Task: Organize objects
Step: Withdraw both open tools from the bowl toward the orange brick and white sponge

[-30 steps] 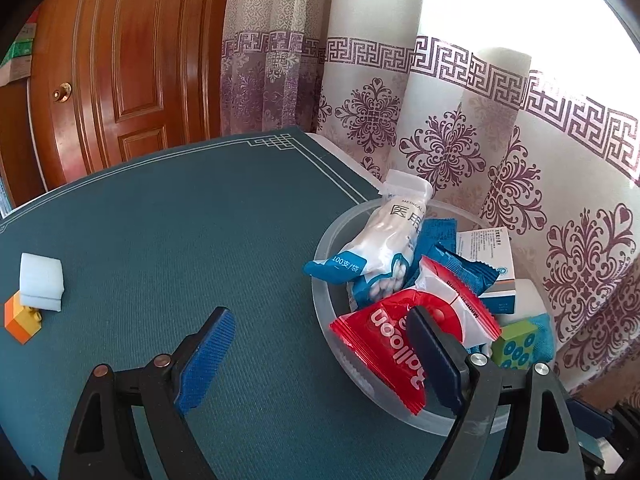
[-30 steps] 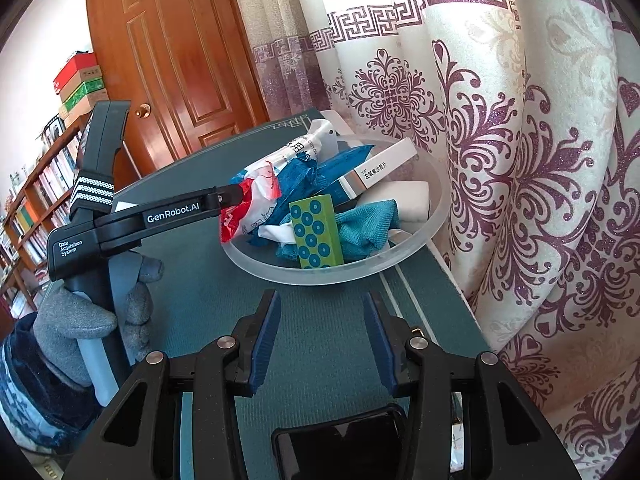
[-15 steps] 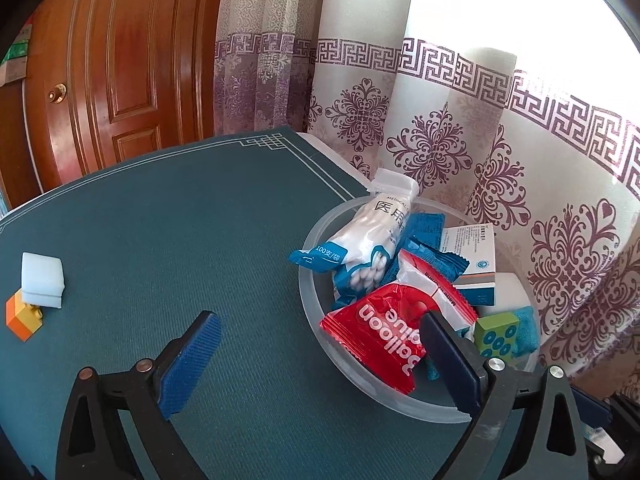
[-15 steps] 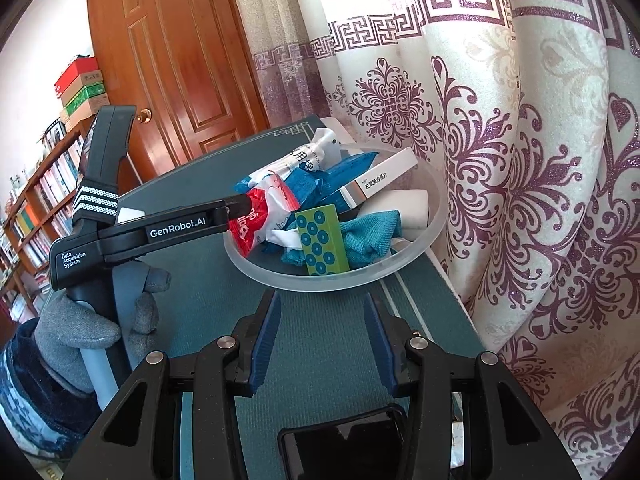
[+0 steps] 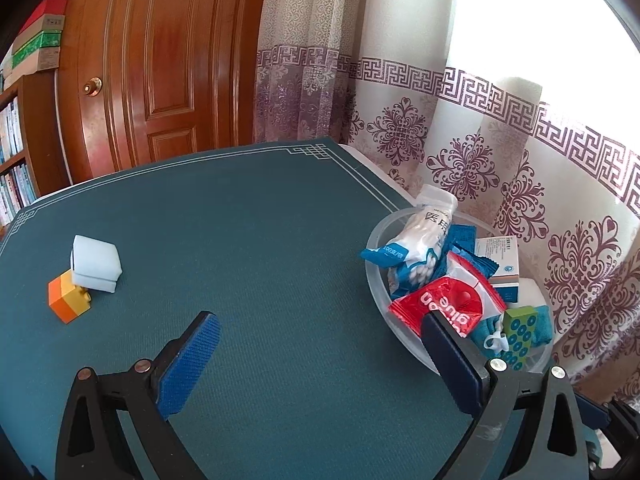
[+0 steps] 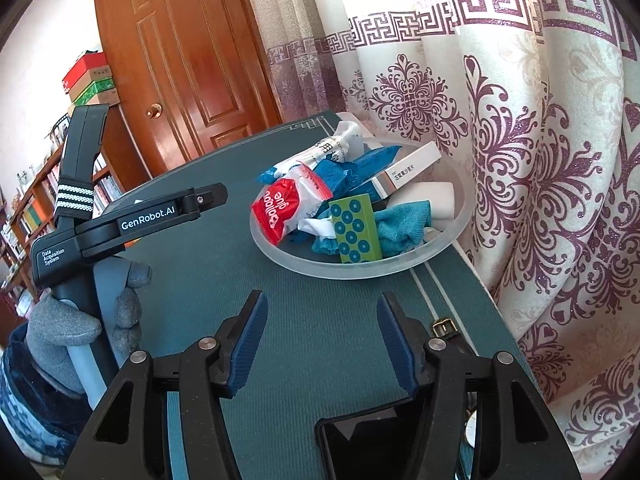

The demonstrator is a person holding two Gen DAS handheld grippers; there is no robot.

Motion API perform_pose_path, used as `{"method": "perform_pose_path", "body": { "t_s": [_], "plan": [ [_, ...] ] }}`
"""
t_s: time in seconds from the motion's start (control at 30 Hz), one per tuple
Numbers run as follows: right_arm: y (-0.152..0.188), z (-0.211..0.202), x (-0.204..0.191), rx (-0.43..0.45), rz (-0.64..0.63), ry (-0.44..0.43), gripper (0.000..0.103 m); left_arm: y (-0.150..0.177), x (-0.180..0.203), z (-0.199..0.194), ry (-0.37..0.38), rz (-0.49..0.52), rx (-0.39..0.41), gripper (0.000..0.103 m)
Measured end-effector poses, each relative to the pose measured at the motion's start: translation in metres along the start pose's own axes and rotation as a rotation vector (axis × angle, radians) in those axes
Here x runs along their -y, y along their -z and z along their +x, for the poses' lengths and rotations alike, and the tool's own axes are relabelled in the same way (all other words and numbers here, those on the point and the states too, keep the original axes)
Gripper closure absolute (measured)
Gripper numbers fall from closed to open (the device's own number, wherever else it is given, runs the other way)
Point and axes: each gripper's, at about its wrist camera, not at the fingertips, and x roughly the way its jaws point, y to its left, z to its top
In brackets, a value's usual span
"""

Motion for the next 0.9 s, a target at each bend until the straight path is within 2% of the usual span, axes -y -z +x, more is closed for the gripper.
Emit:
{"method": "perform_pose_path", "body": {
  "t_s": [0.23, 0.63, 0.9],
  "plan": [
    [0.004, 0.006, -0.018, -0.024, -0.014, -0.027, 0.04, 0.003, -0.033, -0.004, -0.057, -0.052, -0.004, 0.001],
    [0.009, 0.025, -0.055, -0.091, -0.014, -0.118, 0.04, 0.019, -0.105, -0.008, -0.146, -0.135, -0.035, 0.001],
    [0.014, 0.033, -0.08, -0.11, -0.053, -0.133, 0.04, 0.02, -0.16, -0.01, -0.209, -0.224, -0.041, 0.001]
  ]
}}
